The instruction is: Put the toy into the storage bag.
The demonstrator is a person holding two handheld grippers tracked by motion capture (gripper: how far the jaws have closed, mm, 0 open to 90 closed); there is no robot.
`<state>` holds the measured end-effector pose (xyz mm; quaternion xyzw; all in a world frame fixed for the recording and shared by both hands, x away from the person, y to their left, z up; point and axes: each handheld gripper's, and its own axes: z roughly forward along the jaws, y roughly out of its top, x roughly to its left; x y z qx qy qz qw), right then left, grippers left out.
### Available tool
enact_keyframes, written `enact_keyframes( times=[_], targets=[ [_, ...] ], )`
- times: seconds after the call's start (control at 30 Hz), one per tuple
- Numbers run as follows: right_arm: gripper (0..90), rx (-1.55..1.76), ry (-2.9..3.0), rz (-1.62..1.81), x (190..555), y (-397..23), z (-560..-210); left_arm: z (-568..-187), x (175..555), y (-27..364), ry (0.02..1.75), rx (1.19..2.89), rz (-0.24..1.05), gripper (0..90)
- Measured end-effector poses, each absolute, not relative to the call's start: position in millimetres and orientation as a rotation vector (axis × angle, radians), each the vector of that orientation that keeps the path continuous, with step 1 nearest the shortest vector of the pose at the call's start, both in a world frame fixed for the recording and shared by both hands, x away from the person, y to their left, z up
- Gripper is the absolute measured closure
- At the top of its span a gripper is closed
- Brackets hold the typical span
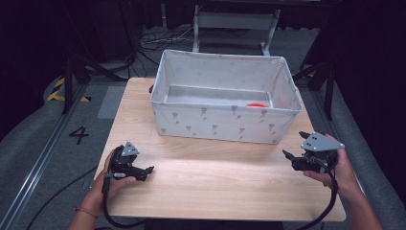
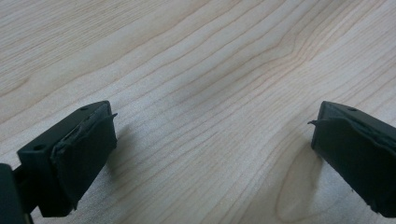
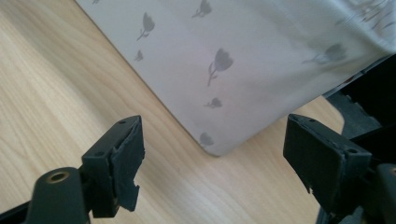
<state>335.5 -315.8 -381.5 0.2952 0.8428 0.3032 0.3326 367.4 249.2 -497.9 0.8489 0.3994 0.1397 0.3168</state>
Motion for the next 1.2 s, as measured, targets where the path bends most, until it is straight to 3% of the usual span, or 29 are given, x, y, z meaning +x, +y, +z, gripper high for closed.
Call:
enact_keyframes(
  times=[1.2],
  targets=[
    [20.5, 1.163, 2.274, 0.997, 319, -374, -495, -498, 367, 249, 1.061, 2.232, 0.353, 0.1]
  ],
)
